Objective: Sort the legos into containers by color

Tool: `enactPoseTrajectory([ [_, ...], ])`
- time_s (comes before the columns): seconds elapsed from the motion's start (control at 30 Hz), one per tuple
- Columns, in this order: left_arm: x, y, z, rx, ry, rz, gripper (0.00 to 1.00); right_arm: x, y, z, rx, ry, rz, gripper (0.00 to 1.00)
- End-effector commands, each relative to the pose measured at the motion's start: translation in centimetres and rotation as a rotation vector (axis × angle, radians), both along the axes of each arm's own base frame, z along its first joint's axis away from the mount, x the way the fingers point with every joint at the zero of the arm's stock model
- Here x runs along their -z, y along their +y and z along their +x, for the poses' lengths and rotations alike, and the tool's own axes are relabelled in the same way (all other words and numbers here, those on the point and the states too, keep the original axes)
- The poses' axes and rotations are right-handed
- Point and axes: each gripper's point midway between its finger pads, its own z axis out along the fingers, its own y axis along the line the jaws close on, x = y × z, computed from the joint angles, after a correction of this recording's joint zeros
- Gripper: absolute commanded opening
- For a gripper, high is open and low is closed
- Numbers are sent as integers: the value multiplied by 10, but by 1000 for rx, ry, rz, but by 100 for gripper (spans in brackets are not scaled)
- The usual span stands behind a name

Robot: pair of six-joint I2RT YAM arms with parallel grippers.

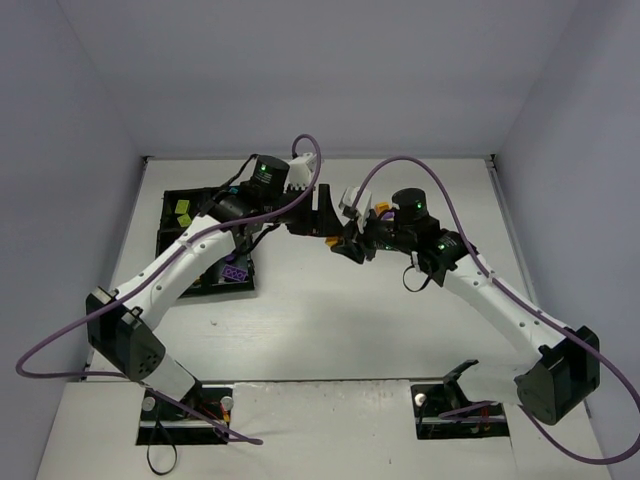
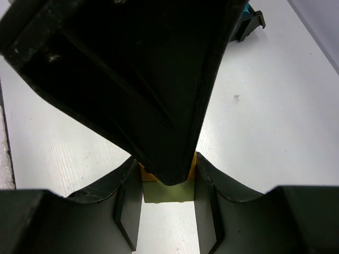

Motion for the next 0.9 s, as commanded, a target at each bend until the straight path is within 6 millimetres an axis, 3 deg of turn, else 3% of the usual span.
enactPoseTrajectory([
  [0.0, -33, -16, -1, 49, -56, -110, 56, -29, 3, 2, -5, -104, 55, 4],
  [0.4, -9, -16, -8, 80, 44, -59, 51, -29, 2, 6, 12, -112, 48, 5],
  [0.43, -7, -16, -8, 80, 45, -56, 48, -28, 2, 6, 11, -110, 47, 5],
  [0.6, -12, -18, -7, 83, 31, -70, 12, -25, 2, 7, 15, -102, 44, 6],
  [0.7, -20, -17, -6, 87, 11, -85, 4, -22, 1, 7, 21, -96, 39, 15],
  [0.87, -25, -16, -5, 87, 2, -95, 2, -15, -2, 7, 41, -80, 26, 37],
])
